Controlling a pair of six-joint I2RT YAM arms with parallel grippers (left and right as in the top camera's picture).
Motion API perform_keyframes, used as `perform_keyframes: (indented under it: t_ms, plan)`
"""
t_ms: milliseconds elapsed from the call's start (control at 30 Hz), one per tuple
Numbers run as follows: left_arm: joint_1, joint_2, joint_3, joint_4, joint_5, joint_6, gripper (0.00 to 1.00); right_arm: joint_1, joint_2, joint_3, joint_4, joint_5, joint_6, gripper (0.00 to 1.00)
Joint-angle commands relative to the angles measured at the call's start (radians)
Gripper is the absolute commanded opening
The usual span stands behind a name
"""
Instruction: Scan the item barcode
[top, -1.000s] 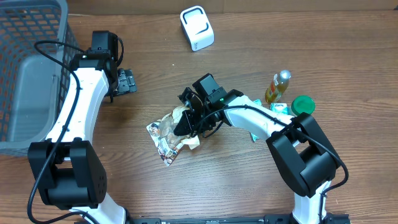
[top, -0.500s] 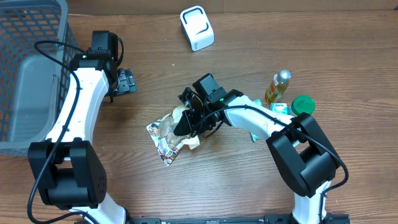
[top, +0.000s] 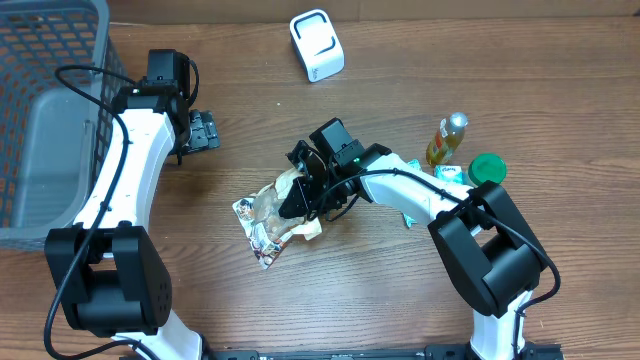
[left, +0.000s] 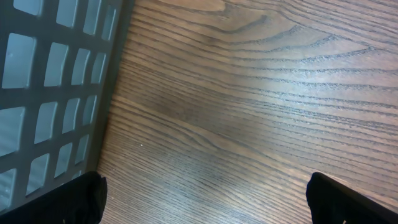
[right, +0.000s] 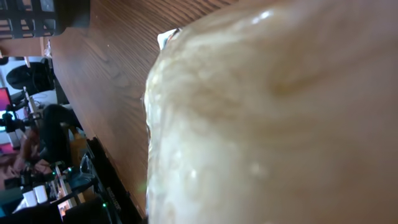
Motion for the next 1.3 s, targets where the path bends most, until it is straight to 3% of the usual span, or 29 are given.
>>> perform_keyframes:
  t_ms: [0, 233, 500, 833, 1033, 1267]
  plan:
    - [0.002, 0.003, 0.024, 0.002, -0.017, 0.012, 0.99, 0.007, 0.003, -0.009, 0.007, -0.013, -0.003, 0.04]
    - [0.002, 0.003, 0.024, 0.002, -0.017, 0.012, 1.0, -0.01, -0.017, 0.023, 0.006, -0.09, -0.004, 0.04]
    - [0.002, 0.003, 0.024, 0.002, -0.017, 0.012, 0.99, -0.056, -0.159, 0.062, -0.006, -0.174, -0.004, 0.04]
    - [0.002, 0.003, 0.024, 0.002, -0.017, 0.012, 1.0, -0.057, -0.3, 0.104, -0.072, 0.146, -0.07, 0.04]
    - [0.002, 0.003, 0.024, 0.002, -0.017, 0.012, 1.0, -0.057, -0.301, 0.402, -0.391, 0.33, -0.224, 0.03]
    - [0.002, 0.003, 0.024, 0.002, -0.017, 0.012, 0.99, -0.055, -0.301, 0.648, -0.558, 0.489, -0.376, 0.03]
